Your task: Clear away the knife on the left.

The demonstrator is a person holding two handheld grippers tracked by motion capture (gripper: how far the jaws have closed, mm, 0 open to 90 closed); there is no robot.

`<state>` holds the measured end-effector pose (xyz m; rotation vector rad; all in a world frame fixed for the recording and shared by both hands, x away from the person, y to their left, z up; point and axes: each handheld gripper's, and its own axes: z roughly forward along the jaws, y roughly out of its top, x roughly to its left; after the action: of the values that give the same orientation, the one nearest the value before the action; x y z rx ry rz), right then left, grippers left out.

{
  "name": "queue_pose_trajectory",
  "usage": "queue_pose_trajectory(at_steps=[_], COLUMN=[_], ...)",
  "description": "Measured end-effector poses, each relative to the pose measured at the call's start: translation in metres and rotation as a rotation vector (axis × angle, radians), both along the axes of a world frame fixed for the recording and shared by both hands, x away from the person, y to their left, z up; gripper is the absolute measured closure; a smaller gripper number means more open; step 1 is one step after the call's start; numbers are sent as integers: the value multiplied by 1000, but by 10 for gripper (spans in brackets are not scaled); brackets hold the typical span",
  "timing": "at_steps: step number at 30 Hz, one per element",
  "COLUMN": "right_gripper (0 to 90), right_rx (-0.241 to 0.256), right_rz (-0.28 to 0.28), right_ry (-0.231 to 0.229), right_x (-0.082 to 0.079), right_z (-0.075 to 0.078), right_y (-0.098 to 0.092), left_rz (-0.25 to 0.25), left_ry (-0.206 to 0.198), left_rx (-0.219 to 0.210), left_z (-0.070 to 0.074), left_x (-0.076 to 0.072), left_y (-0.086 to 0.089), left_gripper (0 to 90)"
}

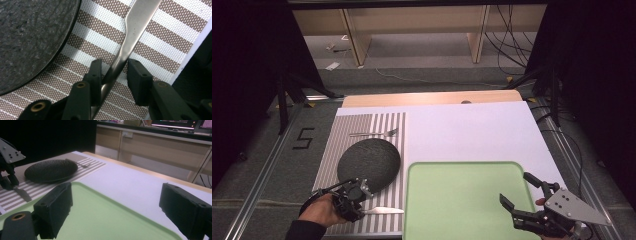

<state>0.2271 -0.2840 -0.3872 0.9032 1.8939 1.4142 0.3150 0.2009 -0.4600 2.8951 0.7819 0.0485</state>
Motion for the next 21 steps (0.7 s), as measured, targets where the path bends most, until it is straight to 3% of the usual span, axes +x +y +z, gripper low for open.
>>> queue_pose_trajectory(at_steps=[10,18,21], right_gripper=[130,131,132], right_rx=[-5,-1,0], right_rz=[-7,-8,-10], right_ry=[4,7,10], right_x=[0,1,1], right_z=[0,0,0], right_y=[0,-1,-1], left_rz=[-126,-183,-167], left_ry=[-54,-68,-44], left_rx=[20,59,55], left_z=[0,1,1], left_x=[-8,-11,-11], left_y=[-3,-9,-9], left_gripper=[716,742,793])
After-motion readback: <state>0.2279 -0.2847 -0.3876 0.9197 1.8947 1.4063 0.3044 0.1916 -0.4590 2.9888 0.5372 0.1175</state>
